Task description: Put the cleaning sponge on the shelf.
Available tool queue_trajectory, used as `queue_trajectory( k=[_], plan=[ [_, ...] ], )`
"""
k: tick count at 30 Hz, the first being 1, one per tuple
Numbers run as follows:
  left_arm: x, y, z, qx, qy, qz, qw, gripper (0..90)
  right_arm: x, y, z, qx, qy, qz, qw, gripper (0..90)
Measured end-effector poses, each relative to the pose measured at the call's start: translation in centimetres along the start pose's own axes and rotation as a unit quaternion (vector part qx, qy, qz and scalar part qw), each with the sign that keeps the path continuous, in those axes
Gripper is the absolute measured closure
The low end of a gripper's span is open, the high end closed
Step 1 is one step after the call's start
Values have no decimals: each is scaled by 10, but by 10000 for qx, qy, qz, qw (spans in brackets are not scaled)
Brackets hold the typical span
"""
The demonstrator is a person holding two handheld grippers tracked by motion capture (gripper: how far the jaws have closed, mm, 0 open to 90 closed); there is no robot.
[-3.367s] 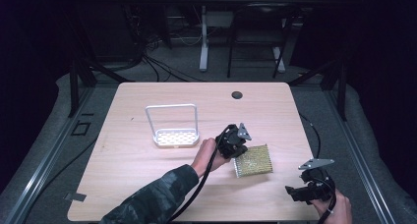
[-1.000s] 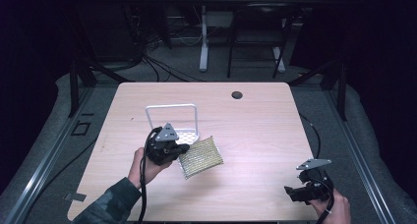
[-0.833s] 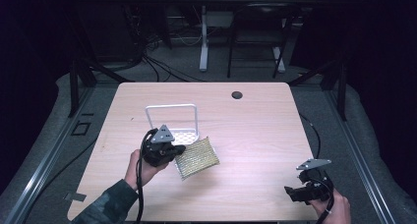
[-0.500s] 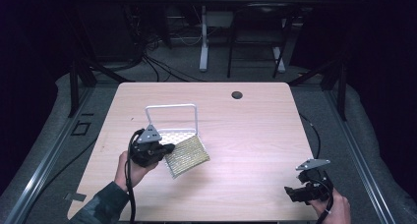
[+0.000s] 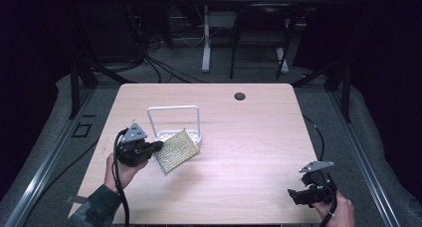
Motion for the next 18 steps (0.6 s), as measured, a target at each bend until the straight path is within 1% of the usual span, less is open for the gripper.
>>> queue_trajectory(
  k=[4, 6, 9, 15, 16, 18],
  plan=[
    [-1, 1, 3, 97, -26, -22, 9999, 896, 0, 0, 0, 4, 11, -26, 10000, 138],
    [-1, 2, 5, 190, -83, -40, 9998, 896, 0, 0, 0, -1, 4, -24, 10000, 138],
    [-3, 5, 6, 295, -86, -25, 9995, 896, 0, 0, 0, 17, 23, -11, 10000, 139],
    [-3, 12, 8, 454, -174, -77, 9988, 896, 1, -1, 0, 3, 8, -40, 10000, 139],
    [-3, 13, 9, 569, -151, -152, 9982, 896, 1, -1, 0, 6, 10, -37, 10000, 139],
    [-4, 15, 10, 657, -155, -183, 9976, 897, 0, 0, 0, 16, 19, -27, 10000, 139]
  ],
)
Point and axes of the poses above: each handheld gripper's, and its own axes: y roughly forward along the jaws, x roughly out of its top, z roughly to its left, the point moved 4 cm from there along y, roughly forward along the jaws, and after that the axes turned 12 degrees about x, right-handed, at the moved point
